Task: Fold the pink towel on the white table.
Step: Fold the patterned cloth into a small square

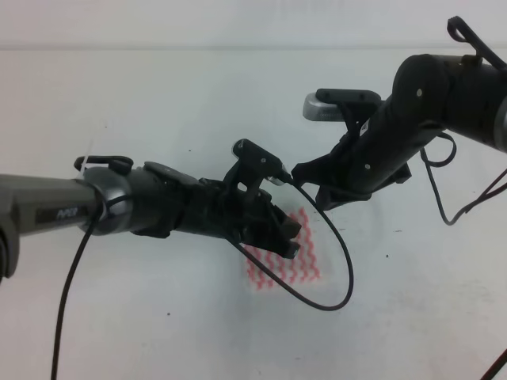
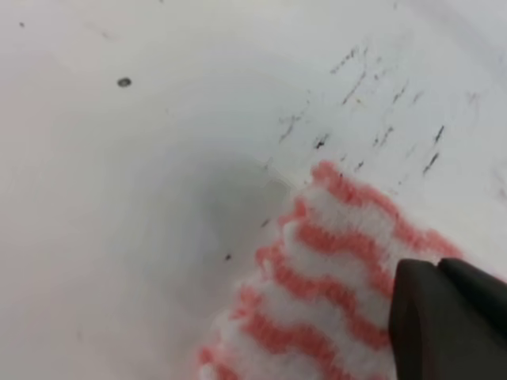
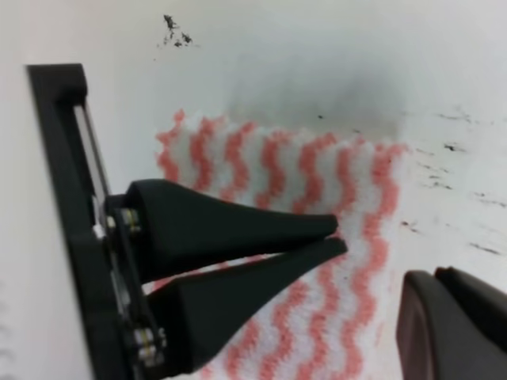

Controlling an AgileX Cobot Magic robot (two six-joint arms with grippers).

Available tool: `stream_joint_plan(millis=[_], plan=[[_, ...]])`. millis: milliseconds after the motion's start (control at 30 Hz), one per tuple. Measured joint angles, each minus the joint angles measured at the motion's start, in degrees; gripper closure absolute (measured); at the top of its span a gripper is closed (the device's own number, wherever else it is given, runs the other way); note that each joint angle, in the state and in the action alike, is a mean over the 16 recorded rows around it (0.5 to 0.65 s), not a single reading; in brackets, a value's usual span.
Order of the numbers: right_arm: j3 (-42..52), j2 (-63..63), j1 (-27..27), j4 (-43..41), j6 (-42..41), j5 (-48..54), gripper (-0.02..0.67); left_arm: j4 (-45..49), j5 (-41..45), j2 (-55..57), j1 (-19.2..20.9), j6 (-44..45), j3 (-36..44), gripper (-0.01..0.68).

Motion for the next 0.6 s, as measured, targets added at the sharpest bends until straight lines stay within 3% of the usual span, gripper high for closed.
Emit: stream_joint_plan(millis=[600], plan=[[-0.02,-0.34,-0.02,-0.26,0.12,-0.87,0.667,0.28,2.98,1.62,-0.03,0.54,-0.11,0.679]])
